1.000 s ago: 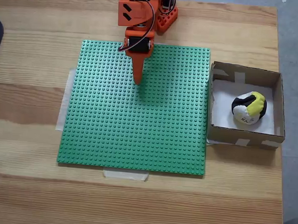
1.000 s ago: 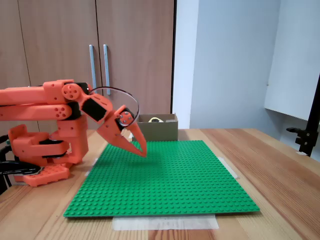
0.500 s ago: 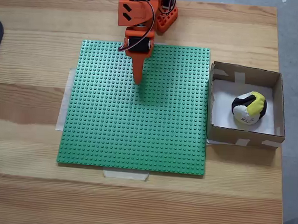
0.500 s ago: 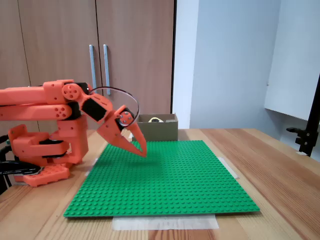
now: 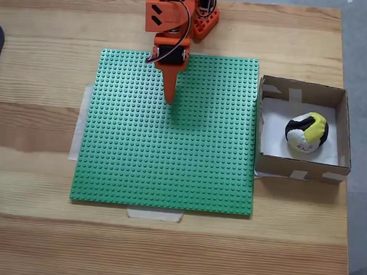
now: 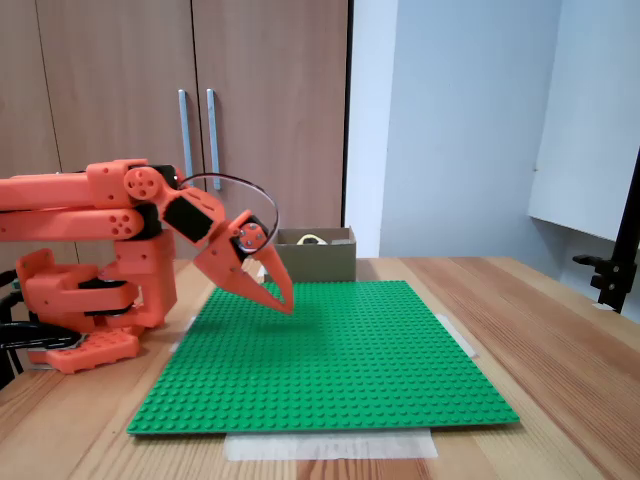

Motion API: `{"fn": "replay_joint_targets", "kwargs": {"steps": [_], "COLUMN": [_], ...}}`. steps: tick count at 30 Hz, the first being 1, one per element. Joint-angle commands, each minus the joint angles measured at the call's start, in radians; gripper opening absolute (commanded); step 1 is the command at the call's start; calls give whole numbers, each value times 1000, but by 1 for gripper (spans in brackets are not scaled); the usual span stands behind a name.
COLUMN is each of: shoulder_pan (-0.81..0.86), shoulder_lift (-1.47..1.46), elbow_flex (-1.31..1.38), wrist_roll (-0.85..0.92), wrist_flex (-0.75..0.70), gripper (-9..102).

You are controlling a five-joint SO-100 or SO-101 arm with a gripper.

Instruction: Pick the ball and put it in the box.

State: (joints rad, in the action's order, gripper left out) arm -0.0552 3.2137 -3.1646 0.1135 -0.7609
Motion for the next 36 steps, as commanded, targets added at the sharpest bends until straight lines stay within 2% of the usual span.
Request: {"fn": "replay_joint_targets", "kwargs": {"steps": [1,36], "shoulder_pan": [2,2], "shoulder_lift": [9,9], "elbow_flex": [-21,-21], "wrist_roll": [8,8], "wrist_flex": [6,6], "gripper": [-1,-1]}}
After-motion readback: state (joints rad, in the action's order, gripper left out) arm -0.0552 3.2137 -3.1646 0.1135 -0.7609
